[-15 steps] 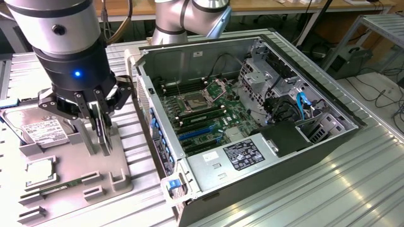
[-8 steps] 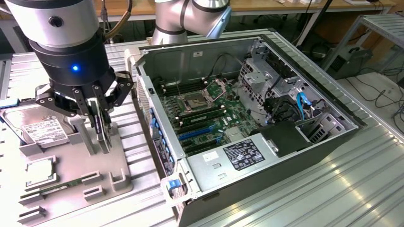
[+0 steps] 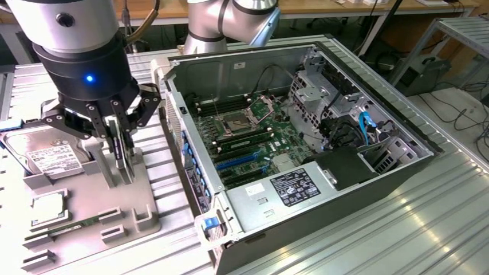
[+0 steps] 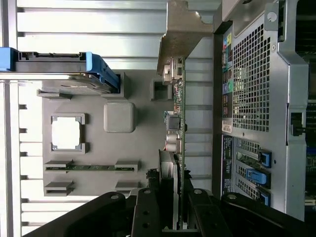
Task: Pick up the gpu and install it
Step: 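Pick up the gpu and move the gpu toward the slot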
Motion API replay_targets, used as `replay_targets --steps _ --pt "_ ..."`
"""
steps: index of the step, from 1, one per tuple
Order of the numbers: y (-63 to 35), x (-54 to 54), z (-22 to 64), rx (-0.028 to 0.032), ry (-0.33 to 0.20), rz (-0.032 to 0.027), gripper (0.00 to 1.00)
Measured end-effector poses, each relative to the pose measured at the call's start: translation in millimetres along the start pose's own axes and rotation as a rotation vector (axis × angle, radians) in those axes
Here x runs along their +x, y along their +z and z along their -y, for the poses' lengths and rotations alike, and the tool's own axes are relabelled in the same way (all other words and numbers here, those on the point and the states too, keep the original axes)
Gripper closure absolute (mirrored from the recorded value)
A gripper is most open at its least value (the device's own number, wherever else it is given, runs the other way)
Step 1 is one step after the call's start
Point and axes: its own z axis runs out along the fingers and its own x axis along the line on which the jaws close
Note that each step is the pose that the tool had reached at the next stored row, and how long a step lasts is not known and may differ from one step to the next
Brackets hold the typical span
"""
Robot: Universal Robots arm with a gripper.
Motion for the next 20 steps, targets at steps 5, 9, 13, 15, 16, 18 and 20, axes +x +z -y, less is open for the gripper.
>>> replay_targets --steps 5,9,13,15,16,18,20 --pt "-16.1 -0.4 -0.6 -0.0001 0.0 0.0001 0.73" --pt "-30.5 -0.8 -1.2 -0.0001 0.0 0.0001 0.73" --pt "-48.6 -1.3 -1.9 0.0 0.0 0.0 0.73" --pt "-56.0 -1.6 -2.2 -0.0001 0.0 0.0001 0.73" --pt "-59.9 -1.7 -2.3 0.0 0.0 0.0 0.73" --pt "-66.8 -1.8 -2.6 -0.0001 0.0 0.0 0.73" --pt "-72.5 -2.0 -2.8 -0.0001 0.0 0.0 0.73"
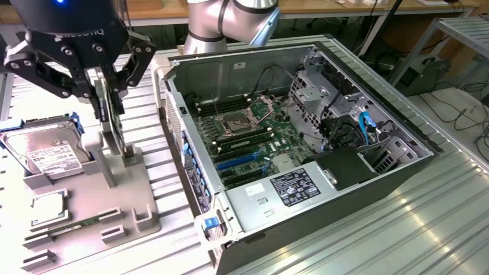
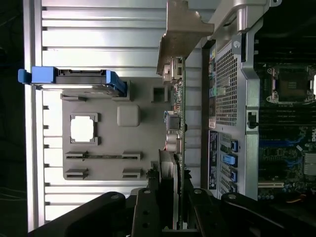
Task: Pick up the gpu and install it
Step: 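Pick up the gpu and move the gpu toward the slot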
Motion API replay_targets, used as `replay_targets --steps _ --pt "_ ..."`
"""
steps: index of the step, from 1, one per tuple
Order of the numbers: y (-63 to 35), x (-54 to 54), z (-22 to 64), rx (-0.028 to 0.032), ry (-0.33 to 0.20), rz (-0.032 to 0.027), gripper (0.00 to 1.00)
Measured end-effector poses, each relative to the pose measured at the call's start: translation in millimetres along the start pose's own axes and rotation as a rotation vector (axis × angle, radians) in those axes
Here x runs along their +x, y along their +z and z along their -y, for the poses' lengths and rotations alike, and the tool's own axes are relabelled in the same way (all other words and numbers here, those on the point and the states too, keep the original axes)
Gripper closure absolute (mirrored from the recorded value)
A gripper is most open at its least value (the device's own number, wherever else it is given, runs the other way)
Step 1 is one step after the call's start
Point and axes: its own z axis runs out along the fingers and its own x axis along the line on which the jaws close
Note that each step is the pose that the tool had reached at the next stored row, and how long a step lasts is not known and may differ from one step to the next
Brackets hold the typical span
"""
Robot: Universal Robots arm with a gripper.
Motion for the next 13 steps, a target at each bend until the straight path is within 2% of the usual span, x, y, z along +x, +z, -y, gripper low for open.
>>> replay_targets --steps 1,2,3,5,9,13 --pt "-1.1 0.0 0.0 -0.0001 0.0 -0.0002 0.73" --pt "-1.2 -0.3 0.0 -0.0003 0.0 -0.0038 0.73" --pt "-1.4 -0.4 0.0 -0.0001 0.0 -0.0147 0.73" --pt "-1.8 -0.9 -0.1 -0.0002 0.001 -0.0299 0.73" --pt "-2.9 -1.0 -0.3 0.0004 0.001 -0.0295 0.73" --pt "-6.6 -1.2 -1.8 0.0065 0.001 -0.0224 0.73"
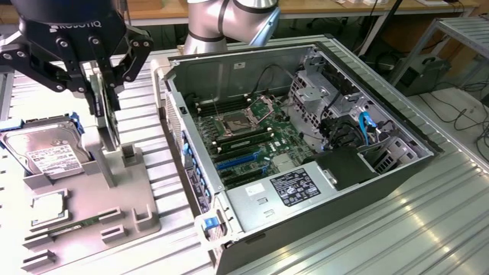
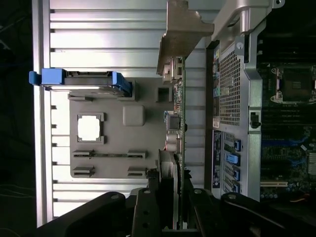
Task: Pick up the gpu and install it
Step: 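Pick up the gpu and move the gpu toward the slot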
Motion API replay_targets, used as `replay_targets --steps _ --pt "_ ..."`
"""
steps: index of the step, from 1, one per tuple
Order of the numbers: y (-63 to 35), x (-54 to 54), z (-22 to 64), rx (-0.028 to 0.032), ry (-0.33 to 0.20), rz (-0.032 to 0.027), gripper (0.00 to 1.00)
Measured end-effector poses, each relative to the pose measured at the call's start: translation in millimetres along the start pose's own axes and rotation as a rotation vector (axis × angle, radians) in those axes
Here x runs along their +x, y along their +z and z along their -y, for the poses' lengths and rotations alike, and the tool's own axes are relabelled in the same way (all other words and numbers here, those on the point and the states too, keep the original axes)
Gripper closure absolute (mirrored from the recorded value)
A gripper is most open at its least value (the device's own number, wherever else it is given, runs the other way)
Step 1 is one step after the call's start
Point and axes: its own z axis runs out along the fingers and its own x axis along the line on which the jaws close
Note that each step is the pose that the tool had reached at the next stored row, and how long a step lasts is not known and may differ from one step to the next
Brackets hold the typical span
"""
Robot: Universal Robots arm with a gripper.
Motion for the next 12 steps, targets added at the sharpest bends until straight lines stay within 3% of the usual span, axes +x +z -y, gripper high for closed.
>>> replay_targets --steps 3,12 --pt "-1.6 0.0 -0.1 0.0001 0.0 0.0048 0.73" --pt "-1.6 -6.5 -0.1 0.0002 0.0 0.0051 0.73"
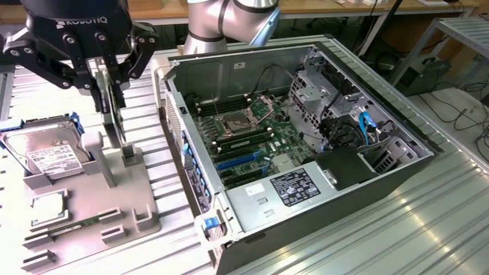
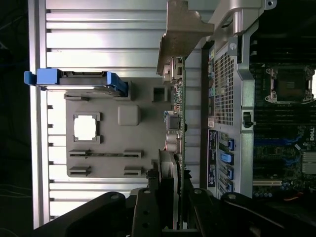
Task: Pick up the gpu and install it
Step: 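Pick up the gpu and move the gpu toward the slot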
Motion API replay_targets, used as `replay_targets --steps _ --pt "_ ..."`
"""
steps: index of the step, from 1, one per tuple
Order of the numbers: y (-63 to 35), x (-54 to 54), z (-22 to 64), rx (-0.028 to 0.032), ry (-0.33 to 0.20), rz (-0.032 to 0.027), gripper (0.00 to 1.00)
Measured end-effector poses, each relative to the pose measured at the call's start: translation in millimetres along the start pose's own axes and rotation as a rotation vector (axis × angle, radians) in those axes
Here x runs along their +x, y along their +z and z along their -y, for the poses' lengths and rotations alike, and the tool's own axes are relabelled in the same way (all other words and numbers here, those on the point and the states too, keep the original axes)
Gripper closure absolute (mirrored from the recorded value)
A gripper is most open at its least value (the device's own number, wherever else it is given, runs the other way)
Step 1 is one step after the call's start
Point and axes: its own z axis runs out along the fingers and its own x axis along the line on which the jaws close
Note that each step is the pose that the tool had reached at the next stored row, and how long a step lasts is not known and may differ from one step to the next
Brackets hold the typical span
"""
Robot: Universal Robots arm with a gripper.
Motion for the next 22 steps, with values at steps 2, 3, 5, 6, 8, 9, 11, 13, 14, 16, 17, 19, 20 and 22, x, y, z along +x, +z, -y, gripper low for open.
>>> replay_targets --steps 2,3,5,6,8,9,11,13,14,16,17,19,20,22 --pt "0.0 -1.9 0.0 0.0 0.0 0.0 0.73" --pt "0.0 -2.8 0.0 0.0 0.0 0.0 0.73" --pt "0.1 -5.4 0.0 0.0 0.0 0.0 0.73" --pt "0.1 -6.7 0.0 0.0001 0.0 0.0 0.73" --pt "0.2 -9.6 0.0 0.0 0.0 0.0 0.73" --pt "0.2 -11.2 0.1 0.0 0.0 0.0 0.73" --pt "0.2 -13.9 0.1 0.0 0.0 0.0 0.73" --pt "0.3 -16.3 0.1 0.0 0.0 0.0 0.73" --pt "0.3 -17.5 0.1 0.0 0.0 0.0 0.73" --pt "0.3 -19.9 0.1 0.0 0.0 0.0 0.73" --pt "0.4 -20.9 0.1 0.0 0.0 0.0 0.73" --pt "0.4 -23.3 0.1 0.0 0.0 0.0 0.73" --pt "0.4 -24.4 0.1 0.0 0.0 0.0 0.73" --pt "0.5 -26.9 0.1 0.0 0.0 0.0 0.73"
